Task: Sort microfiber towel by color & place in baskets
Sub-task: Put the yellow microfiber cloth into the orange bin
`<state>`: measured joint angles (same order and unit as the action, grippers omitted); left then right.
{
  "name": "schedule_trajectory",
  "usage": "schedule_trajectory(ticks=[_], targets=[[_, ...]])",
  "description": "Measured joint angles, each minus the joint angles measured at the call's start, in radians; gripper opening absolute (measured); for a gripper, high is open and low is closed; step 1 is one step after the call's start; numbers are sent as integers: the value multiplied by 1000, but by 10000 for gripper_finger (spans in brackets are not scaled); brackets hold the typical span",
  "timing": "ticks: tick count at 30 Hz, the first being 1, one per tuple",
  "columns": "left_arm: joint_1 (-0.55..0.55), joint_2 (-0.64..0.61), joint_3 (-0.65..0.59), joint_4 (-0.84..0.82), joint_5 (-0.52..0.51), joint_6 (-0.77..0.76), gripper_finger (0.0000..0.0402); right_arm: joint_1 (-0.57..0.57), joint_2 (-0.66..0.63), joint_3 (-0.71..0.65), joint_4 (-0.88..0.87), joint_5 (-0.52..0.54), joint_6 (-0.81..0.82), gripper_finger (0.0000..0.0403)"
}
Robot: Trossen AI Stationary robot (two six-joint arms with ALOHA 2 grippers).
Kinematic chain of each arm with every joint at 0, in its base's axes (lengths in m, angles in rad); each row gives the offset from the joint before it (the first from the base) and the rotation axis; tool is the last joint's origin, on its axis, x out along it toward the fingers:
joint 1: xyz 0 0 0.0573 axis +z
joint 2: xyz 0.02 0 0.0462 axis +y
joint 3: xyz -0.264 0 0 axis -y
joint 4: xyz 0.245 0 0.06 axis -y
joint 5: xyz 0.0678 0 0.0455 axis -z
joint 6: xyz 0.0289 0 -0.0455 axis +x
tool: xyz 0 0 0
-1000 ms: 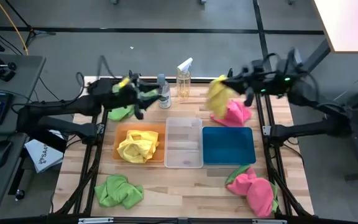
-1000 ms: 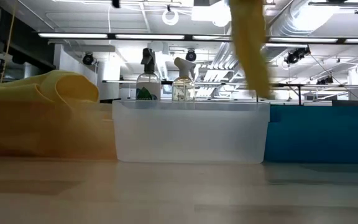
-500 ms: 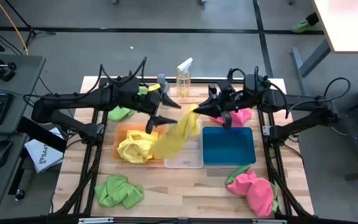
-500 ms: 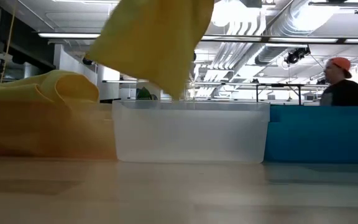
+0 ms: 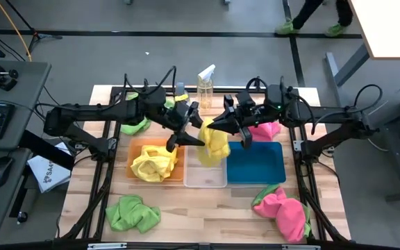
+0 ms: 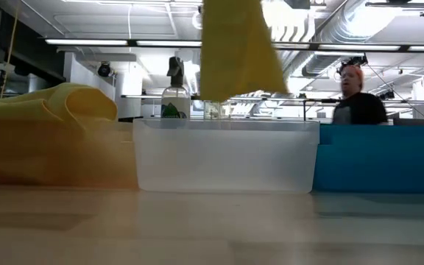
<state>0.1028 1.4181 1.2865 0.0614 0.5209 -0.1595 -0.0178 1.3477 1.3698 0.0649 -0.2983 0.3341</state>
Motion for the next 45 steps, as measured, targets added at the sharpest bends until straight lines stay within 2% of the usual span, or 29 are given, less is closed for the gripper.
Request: schedule_trajectory(ticks=[6, 14, 17, 19, 21, 22, 26, 29, 33, 37, 41, 45], targets=[[0, -3, 0, 50, 91, -23, 255, -1, 32, 45, 11, 0, -32, 0], [-5, -5, 0, 42, 90, 8, 243, -1, 89, 119, -2, 1, -65, 0], [-5, -9, 0, 34, 88, 31, 192, -1, 88, 122, -1, 1, -66, 0], [-5, -9, 0, 12, 87, 32, 129, -1, 86, 122, 0, 2, -60, 3], [2, -9, 0, -21, 85, 37, 49, -1, 86, 122, 6, 8, -27, 14], [8, -9, 0, -38, 87, 36, 25, -1, 85, 122, 8, 9, -15, 23], [29, -31, 0, -165, 87, 41, 11, -1, 85, 122, 8, 43, 2, 82], [44, -79, 0, -342, 77, 74, 4, -1, 85, 122, 8, 83, -2, 139], [48, -166, 0, -646, -54, 142, 3, -15, 83, 122, -1, 84, -52, 208], [39, -269, 0, -862, -190, 132, 2, -36, 83, 122, -36, 83, -73, 246], [4, -370, -3, -940, -303, 79, 1, -59, 83, 122, -84, 83, -73, 251], [-36, -492, -103, -879, -377, -31, 1, -72, 83, 122, -126, 81, -73, 252]])
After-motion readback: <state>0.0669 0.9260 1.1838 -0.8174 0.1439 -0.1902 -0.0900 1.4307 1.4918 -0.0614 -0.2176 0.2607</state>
